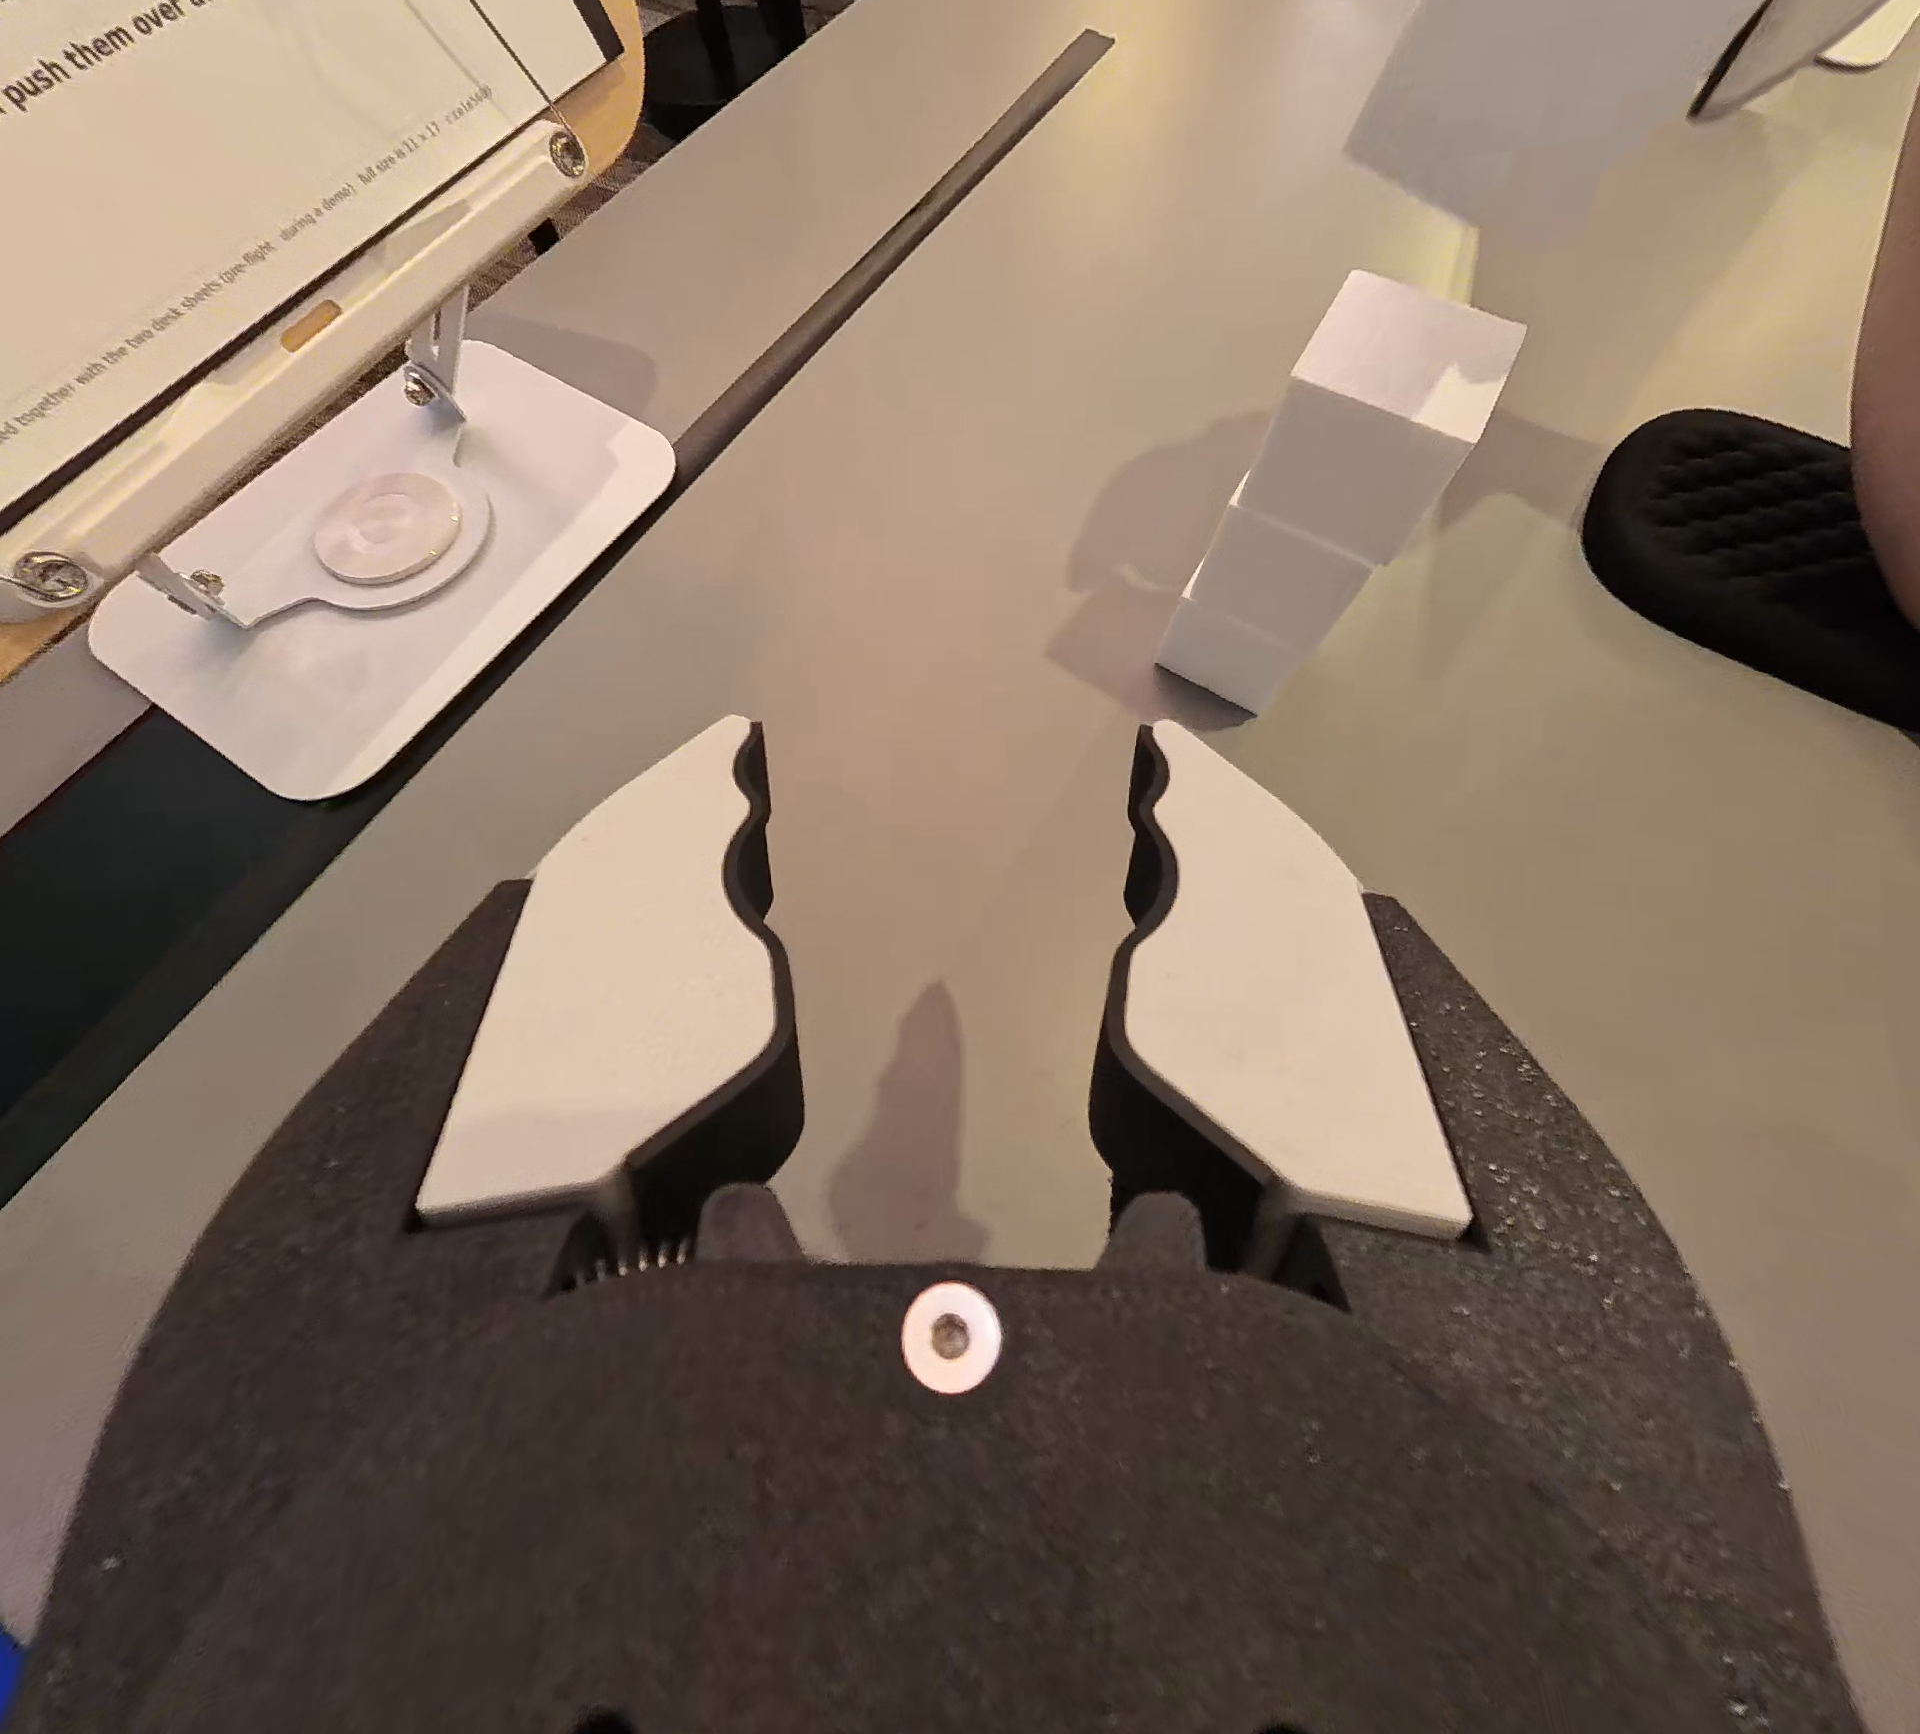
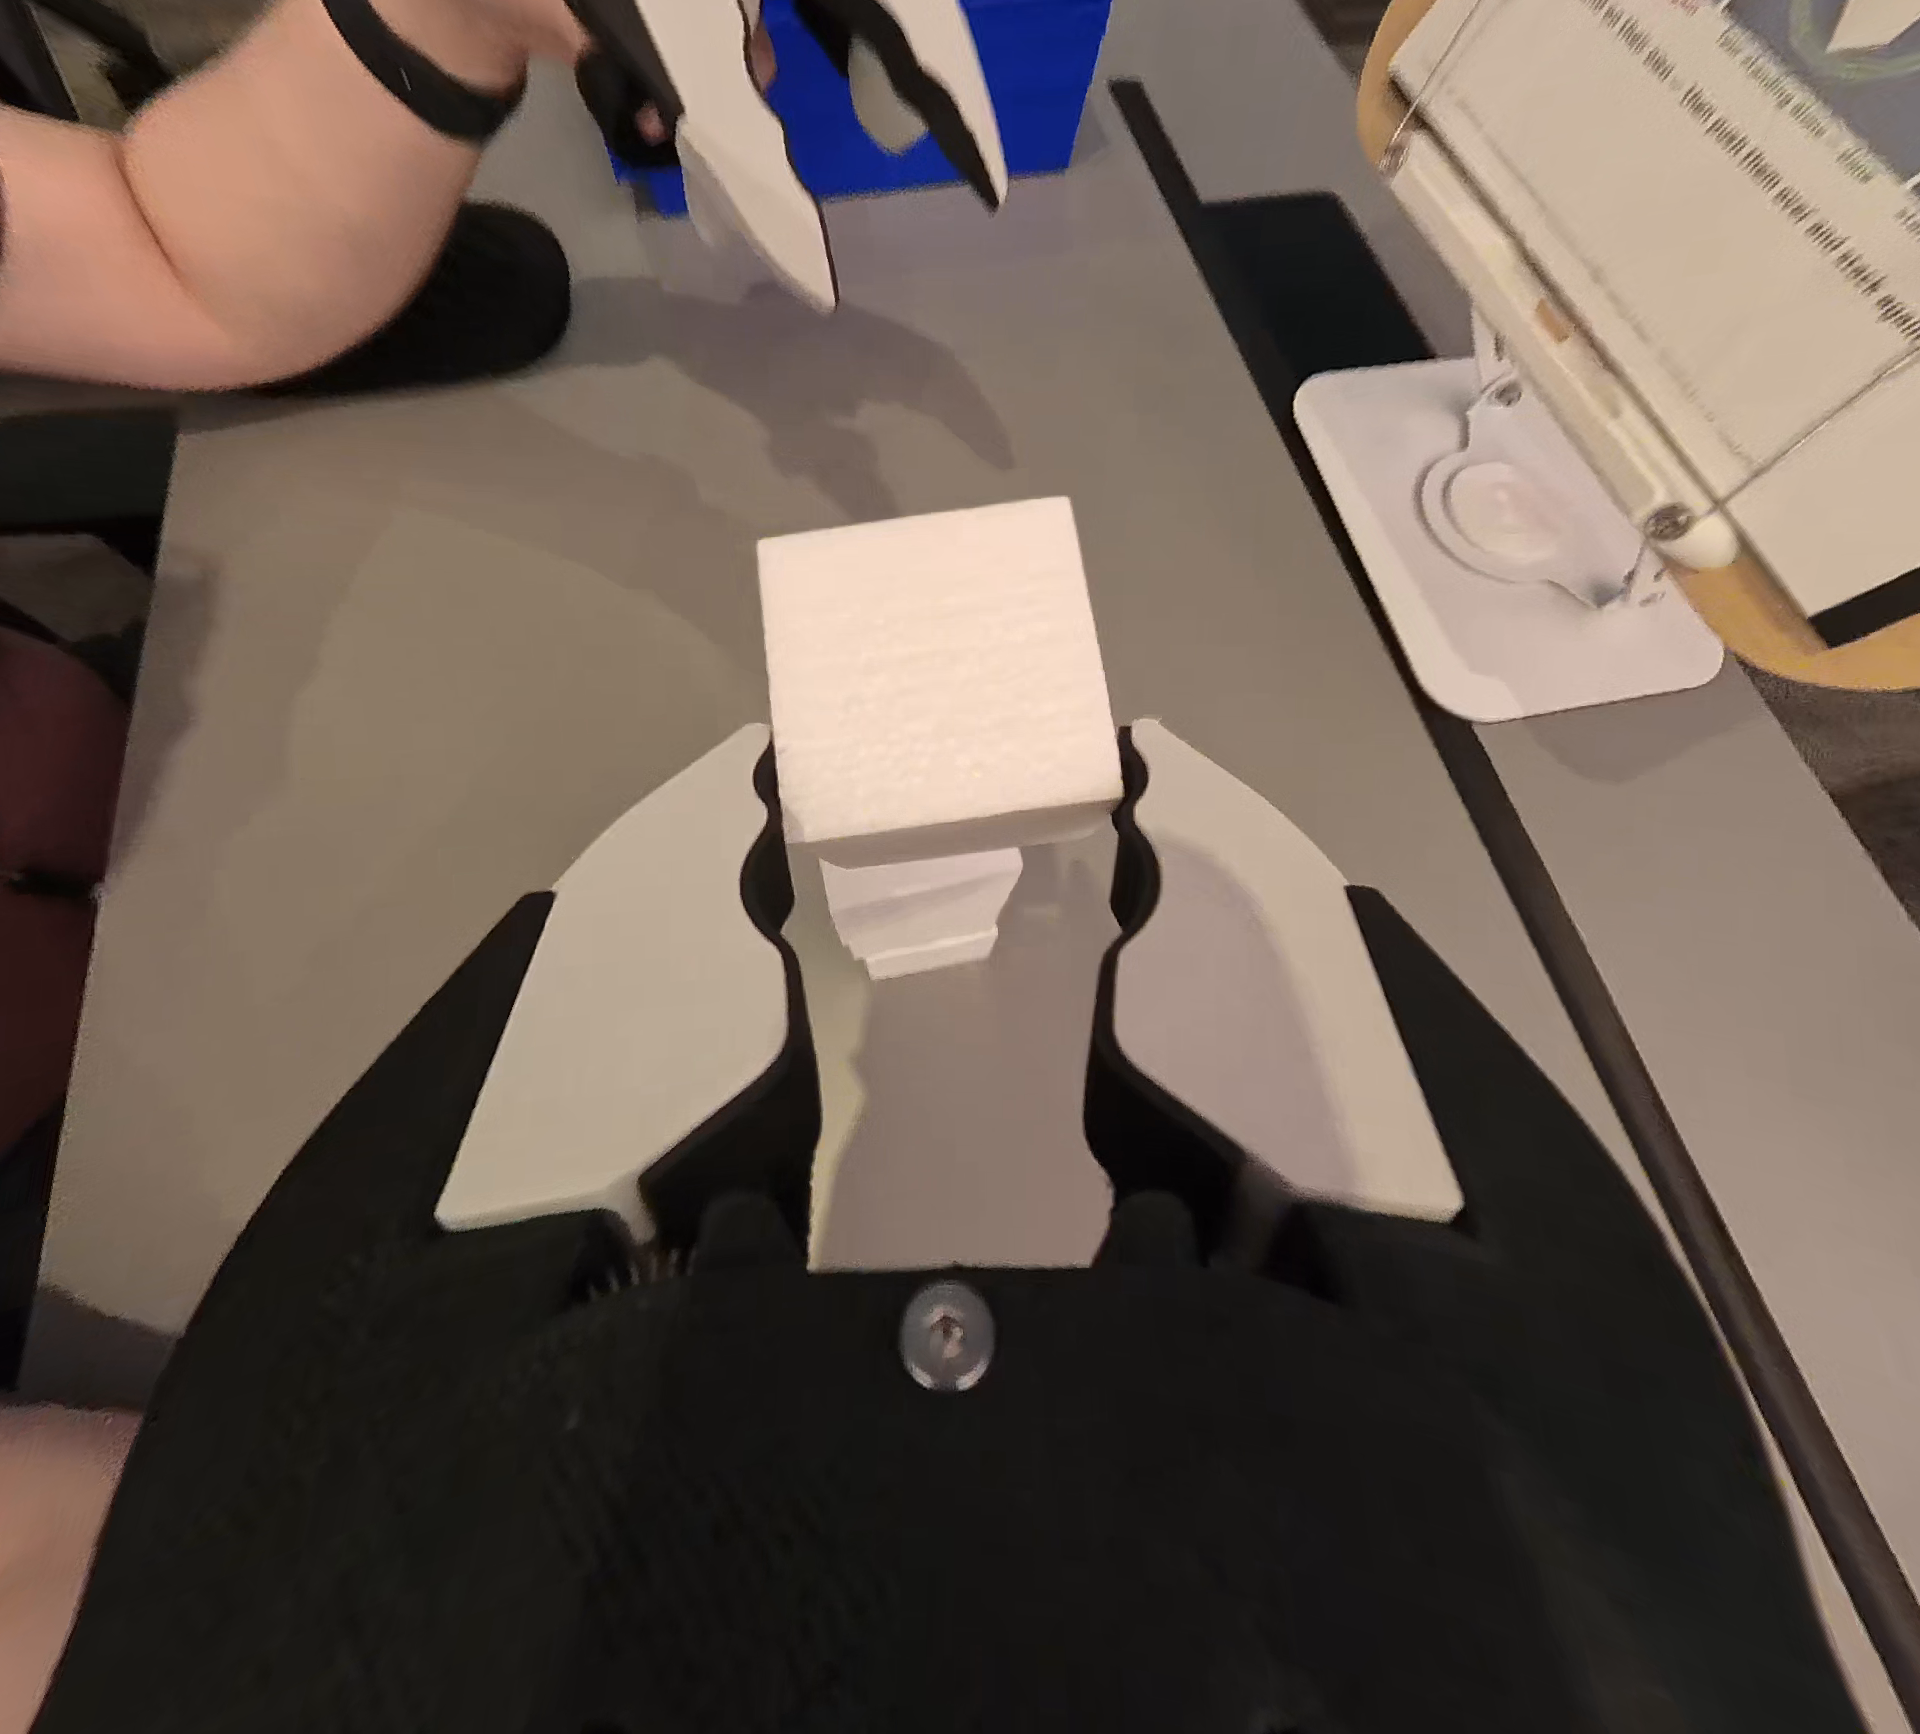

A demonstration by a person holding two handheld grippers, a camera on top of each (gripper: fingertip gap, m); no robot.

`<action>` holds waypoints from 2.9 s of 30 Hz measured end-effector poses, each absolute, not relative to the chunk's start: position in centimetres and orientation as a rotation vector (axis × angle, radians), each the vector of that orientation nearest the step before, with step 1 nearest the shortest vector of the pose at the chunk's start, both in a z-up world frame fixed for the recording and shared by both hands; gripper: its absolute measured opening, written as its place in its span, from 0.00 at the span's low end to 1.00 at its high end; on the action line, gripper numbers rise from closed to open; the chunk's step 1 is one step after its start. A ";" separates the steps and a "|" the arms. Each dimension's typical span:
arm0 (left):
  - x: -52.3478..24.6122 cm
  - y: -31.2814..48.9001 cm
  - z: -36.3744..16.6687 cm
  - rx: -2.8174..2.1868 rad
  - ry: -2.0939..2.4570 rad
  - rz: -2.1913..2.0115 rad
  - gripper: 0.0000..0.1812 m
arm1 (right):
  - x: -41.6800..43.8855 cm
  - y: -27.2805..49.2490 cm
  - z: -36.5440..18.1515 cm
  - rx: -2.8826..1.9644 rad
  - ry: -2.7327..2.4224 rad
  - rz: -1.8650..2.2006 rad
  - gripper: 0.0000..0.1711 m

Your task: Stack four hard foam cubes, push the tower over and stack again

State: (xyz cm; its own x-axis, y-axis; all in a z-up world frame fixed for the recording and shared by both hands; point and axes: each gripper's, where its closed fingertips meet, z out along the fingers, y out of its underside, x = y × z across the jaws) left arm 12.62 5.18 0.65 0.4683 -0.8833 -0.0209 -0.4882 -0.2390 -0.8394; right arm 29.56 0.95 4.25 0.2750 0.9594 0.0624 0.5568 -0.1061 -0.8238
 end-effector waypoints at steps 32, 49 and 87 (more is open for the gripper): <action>13.0 4.7 1.1 -1.868 1.148 -0.612 0.35 | 30.2 0.0 5.5 -1.646 -1.374 0.722 0.50; 10.7 2.9 9.9 -1.551 0.951 -0.807 0.31 | 35.9 -1.8 10.7 -1.195 -1.161 1.044 0.04; 1.0 3.3 9.7 -1.745 0.862 -0.659 0.00 | 47.5 4.9 -8.9 -2.696 -0.519 0.369 0.00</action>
State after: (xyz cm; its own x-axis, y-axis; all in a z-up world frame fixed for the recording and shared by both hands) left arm 0.98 3.35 9.67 0.5915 -0.8058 0.0279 -0.2379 -0.2075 -0.9489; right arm 47.55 4.92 -8.86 0.8979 0.4008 -0.1822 0.3043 -0.8640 -0.4011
